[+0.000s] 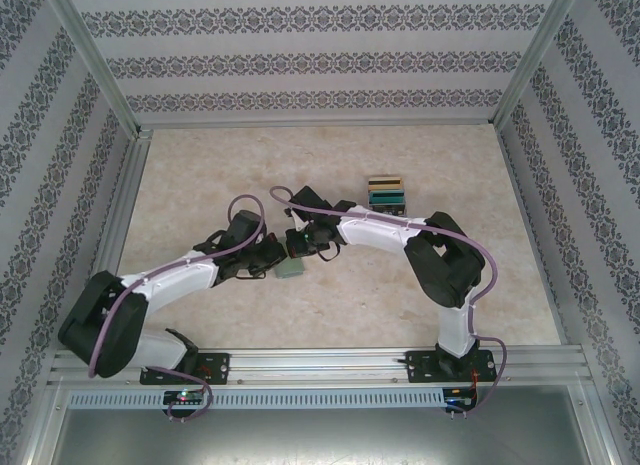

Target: Take the credit cards out of the card holder

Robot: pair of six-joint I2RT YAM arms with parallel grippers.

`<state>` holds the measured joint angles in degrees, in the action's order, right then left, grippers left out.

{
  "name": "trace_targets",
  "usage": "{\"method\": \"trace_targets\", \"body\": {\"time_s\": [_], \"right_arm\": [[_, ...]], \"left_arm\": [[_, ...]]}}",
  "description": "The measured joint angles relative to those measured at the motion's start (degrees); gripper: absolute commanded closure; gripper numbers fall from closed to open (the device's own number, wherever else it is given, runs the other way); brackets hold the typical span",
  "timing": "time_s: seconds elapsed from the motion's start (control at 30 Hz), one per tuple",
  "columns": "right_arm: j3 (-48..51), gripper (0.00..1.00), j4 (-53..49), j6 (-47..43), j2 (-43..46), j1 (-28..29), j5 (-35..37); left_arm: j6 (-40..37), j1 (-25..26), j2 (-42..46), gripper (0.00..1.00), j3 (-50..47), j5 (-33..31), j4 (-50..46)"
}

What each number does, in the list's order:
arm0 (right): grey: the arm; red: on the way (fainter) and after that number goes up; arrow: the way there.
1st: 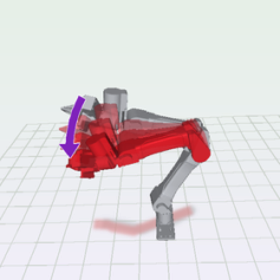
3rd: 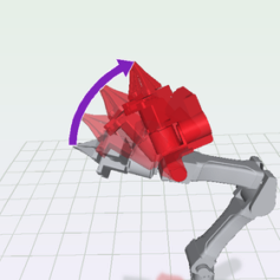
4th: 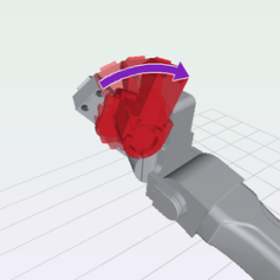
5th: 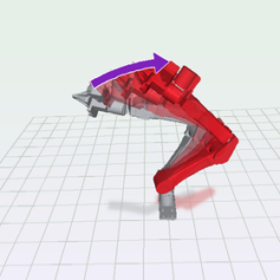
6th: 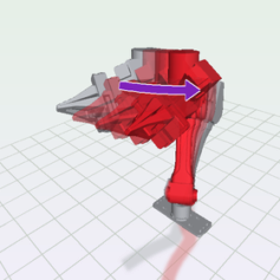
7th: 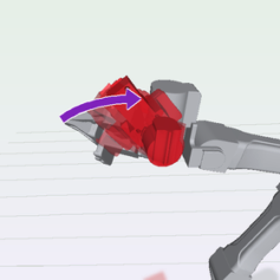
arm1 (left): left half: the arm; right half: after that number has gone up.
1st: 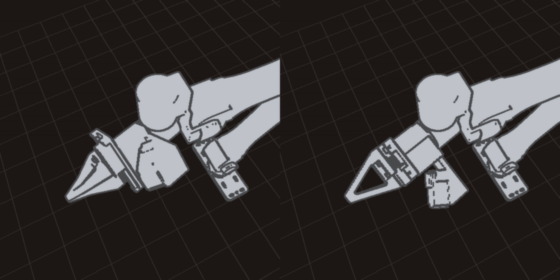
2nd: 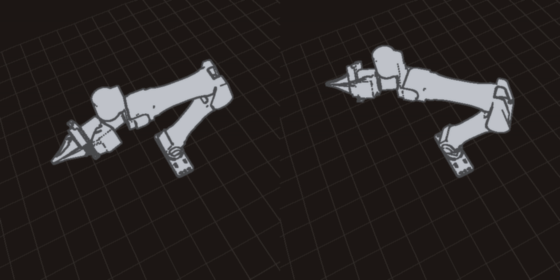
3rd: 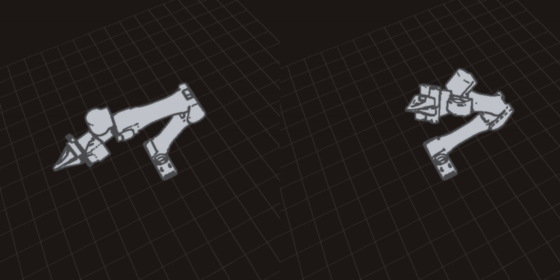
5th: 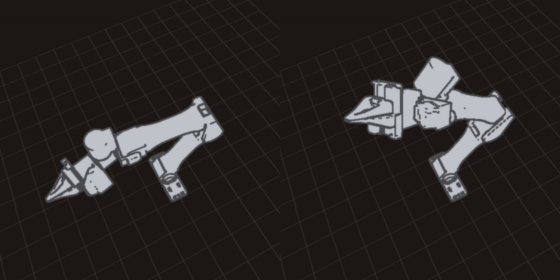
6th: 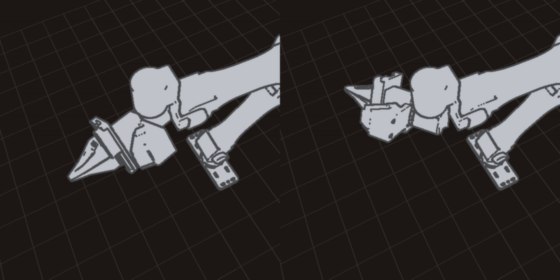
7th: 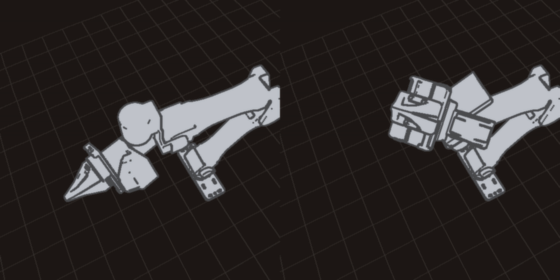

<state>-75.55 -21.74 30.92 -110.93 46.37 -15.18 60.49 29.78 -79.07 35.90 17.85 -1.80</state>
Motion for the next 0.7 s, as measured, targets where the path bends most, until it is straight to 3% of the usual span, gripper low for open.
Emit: {"method": "trace_targets", "body": {"time_s": [0.37, 0.7], "right_arm": [[3.1, 1.00, 3.4, 2.9, 0.2, -0.6, -1.9], [8.8, 1.00, 8.1, 6.5, 5.7, -3.5, -5.6]], "left_arm": [[1.5, -0.7, -8.0, 1.00, 0.5, 2.1, 3.5], [1.5, -0.7, -12.2, 1.00, 2.4, 3.4, 7.1]]}}
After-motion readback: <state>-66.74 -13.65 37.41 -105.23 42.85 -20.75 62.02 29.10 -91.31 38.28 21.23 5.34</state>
